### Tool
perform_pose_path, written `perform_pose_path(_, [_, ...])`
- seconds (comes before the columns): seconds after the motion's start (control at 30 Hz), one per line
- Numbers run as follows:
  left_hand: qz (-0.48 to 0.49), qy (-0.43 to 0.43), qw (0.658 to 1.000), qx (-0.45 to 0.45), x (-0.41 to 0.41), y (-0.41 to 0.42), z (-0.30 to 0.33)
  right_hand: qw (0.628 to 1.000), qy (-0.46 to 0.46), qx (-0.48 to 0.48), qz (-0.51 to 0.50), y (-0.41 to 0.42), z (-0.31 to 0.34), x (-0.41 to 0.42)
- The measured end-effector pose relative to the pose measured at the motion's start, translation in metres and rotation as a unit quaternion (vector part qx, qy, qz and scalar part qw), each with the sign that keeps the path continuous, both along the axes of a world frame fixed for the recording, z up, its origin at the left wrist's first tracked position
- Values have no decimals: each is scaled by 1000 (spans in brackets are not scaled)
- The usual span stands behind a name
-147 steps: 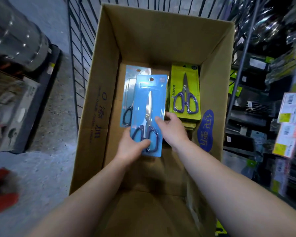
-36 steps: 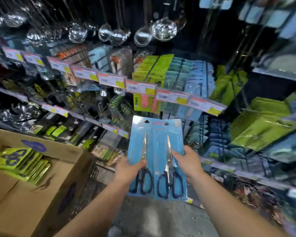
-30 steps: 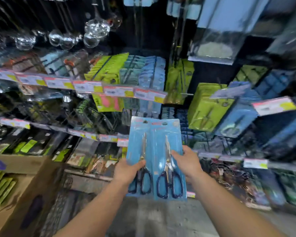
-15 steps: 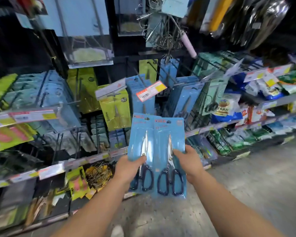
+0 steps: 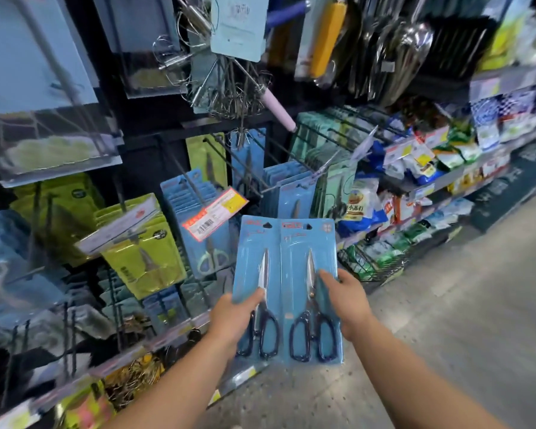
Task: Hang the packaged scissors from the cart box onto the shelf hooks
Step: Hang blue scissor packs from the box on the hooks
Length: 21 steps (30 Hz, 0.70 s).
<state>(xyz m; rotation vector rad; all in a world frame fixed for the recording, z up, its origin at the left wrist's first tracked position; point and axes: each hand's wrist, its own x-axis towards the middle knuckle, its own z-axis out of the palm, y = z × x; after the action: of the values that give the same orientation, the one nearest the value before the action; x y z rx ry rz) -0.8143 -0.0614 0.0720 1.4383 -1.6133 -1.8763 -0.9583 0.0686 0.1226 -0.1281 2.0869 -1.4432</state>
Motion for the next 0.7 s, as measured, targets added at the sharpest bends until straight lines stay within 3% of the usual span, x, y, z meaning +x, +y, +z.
perform_pose_path(0.37, [1, -8, 1000, 19, -37, -24, -7, 1000, -8, -11, -24, -32, -9, -37])
perform_pose_path(0.7, [135, 19, 990, 36, -62, -11, -7, 997, -6, -56, 50, -49, -13, -92])
